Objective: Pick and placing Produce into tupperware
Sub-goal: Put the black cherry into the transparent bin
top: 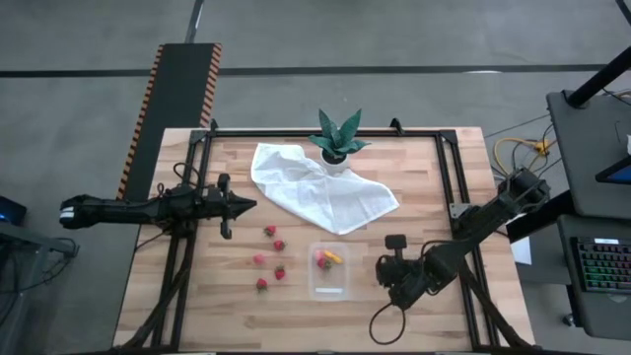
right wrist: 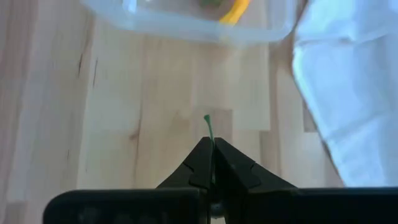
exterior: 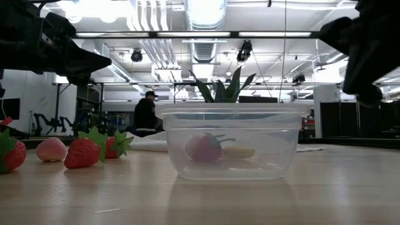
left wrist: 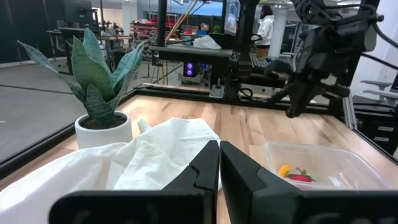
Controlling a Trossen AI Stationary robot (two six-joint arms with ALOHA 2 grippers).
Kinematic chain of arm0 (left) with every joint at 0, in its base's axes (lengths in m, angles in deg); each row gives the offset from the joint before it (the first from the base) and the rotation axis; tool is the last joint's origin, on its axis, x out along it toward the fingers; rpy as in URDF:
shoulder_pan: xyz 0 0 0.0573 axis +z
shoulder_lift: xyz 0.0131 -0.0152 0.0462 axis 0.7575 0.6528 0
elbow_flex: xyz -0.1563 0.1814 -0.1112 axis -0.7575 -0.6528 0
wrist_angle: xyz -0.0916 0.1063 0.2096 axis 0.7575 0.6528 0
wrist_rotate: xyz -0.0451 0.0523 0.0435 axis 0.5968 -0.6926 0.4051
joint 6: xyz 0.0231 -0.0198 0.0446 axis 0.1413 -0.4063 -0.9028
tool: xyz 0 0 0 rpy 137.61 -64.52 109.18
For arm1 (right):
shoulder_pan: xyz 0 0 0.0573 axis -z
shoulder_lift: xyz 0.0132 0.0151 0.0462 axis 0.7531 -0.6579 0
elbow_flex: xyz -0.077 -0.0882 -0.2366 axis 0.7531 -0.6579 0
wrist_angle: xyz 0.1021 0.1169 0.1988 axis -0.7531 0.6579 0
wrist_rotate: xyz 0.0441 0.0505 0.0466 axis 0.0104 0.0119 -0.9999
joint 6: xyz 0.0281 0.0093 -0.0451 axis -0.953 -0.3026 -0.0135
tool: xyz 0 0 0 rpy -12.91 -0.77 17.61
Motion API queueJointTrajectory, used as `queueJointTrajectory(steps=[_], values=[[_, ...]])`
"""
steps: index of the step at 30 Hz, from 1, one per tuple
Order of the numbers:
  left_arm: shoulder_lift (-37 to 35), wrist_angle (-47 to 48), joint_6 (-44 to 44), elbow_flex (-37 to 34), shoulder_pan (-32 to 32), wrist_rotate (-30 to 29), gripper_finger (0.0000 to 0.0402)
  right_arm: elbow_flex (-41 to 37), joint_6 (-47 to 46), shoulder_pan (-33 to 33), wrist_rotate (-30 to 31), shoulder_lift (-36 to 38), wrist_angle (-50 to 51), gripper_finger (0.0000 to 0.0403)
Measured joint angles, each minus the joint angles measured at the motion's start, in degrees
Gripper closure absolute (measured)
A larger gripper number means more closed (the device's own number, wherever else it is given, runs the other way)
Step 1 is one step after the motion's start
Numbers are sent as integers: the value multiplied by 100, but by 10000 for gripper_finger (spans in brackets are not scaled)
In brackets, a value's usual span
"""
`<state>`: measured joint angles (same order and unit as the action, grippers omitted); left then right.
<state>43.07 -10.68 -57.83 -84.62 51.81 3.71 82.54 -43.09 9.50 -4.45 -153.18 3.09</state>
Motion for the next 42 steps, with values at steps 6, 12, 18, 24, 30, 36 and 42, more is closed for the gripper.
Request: queueJointTrajectory(steps=[6,12,18,24,30,36,42], values=[[0,0,2,-2,-1,-1,402,0,134,0,304,30,-371,395],[0,0,28,-2,-2,0,402,0,164,0,544,17,-571,395],[8,0,151,-2,-1,0,402,0,253,0,822,13,-735,394],[22,4,151,-2,0,0,402,0,427,0,963,15,-1046,394],[20,2,149,-2,-2,0,402,0,680,15,1123,19,-1288,394],[20,2,148,-2,0,0,402,0,1220,119,1078,19,-1821,394],[20,2,146,-2,-2,0,402,0,1686,310,1015,19,-2210,394]])
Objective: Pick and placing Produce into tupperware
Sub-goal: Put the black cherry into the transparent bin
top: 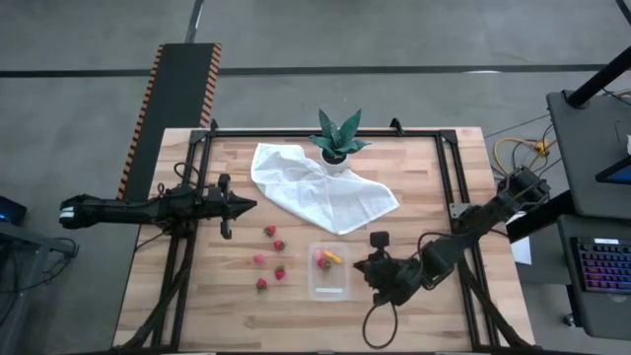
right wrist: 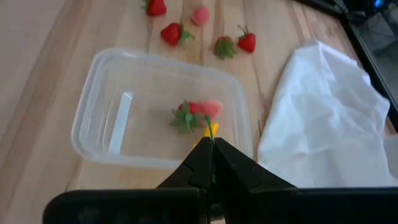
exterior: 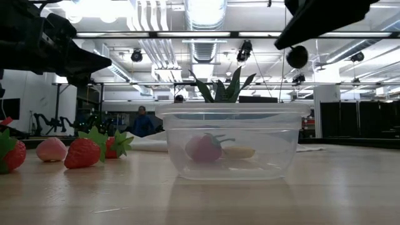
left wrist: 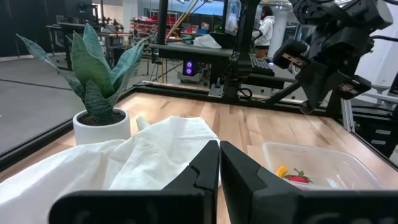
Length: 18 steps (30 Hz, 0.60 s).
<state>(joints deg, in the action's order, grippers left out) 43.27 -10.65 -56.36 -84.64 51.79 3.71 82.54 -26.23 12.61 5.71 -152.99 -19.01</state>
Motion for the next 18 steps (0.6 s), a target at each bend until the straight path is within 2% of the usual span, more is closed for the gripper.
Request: queueJointTrajectory(steps=[18], values=[[2,2,2,0,2,2,402,0,1249,1004,-1438,-420,-1323,394]])
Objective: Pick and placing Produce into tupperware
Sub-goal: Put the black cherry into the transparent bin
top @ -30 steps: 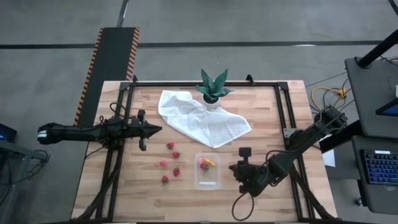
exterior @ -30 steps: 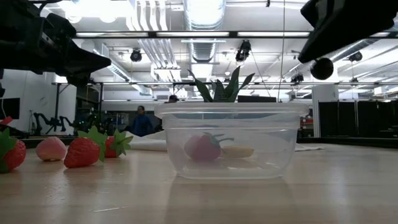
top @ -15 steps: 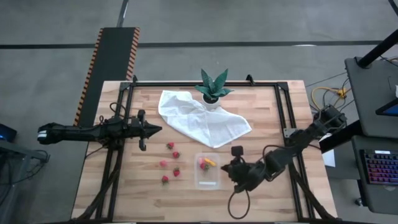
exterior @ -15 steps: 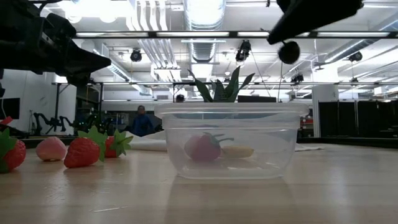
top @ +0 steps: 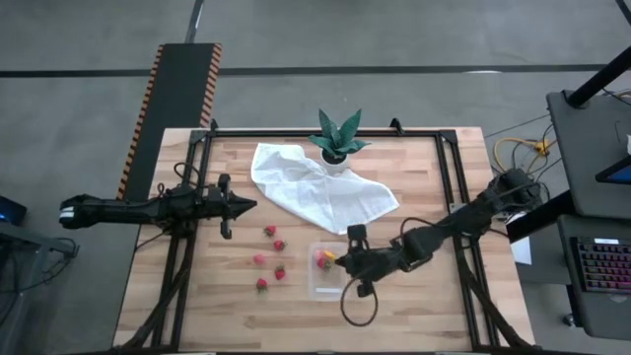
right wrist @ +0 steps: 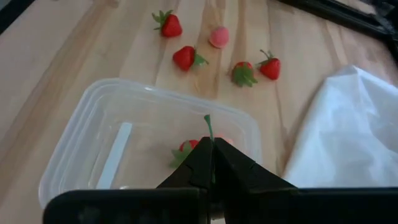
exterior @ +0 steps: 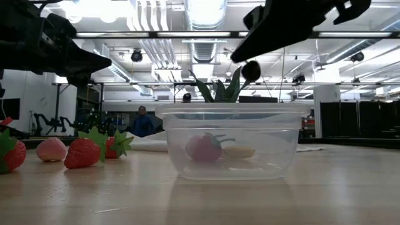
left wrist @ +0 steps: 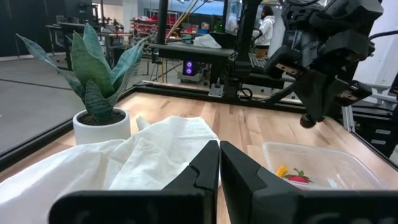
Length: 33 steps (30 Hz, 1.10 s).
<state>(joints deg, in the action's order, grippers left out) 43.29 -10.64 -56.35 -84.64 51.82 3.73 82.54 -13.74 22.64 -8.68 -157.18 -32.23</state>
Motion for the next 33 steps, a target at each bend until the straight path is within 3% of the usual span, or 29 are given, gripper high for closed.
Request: queueJointTrajectory(steps=[4,8,13,19,24,33], values=[[-2,-2,-2,0,-1,1,402,0,48,258,-506,-213,-141,394],[-1,1,-2,0,-2,4,402,-2,182,455,-537,-419,-112,394],[-2,-2,-2,0,0,0,402,-2,190,704,-1048,-587,-151,394],[-1,-2,-2,0,-1,0,402,-2,285,824,-1136,-597,-183,394],[-2,-2,-2,0,0,0,402,4,345,982,-1741,-681,-364,394],[0,-1,-1,0,0,0,402,0,329,1114,-2024,-962,-406,394]])
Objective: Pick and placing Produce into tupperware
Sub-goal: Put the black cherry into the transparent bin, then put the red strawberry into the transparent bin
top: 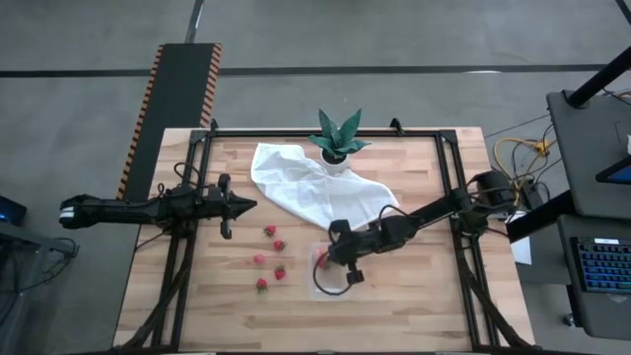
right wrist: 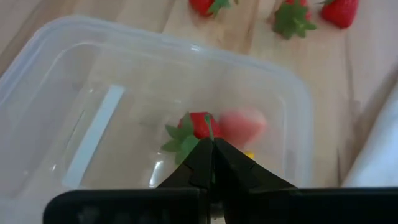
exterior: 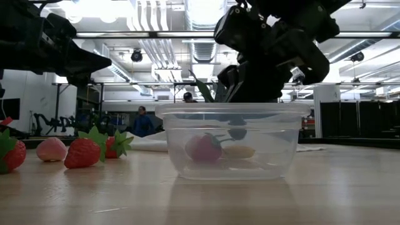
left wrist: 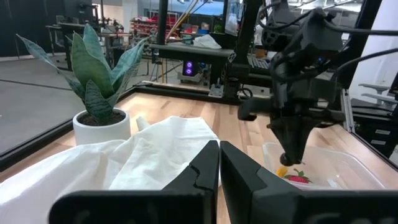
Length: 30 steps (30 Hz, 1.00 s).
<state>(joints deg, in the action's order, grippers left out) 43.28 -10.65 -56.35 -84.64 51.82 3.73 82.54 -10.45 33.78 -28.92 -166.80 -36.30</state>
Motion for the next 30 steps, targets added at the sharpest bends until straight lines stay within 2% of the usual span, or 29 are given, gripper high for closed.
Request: queueJointTrajectory(steps=[5,11,17,19,24,30], values=[[3,2,-1,0,-1,0,402,0,6,1,-95,-11,-32,385],[-2,2,-1,0,-2,0,402,66,-7,7,-74,-11,-46,343],[-2,2,1,0,0,1,402,72,89,22,514,169,-41,311],[0,2,3,0,-2,2,402,46,122,46,525,370,-26,306],[-2,4,6,0,-2,37,402,-223,422,49,523,1323,266,308],[46,2,150,0,-2,46,402,-1095,440,49,625,3394,470,319]])
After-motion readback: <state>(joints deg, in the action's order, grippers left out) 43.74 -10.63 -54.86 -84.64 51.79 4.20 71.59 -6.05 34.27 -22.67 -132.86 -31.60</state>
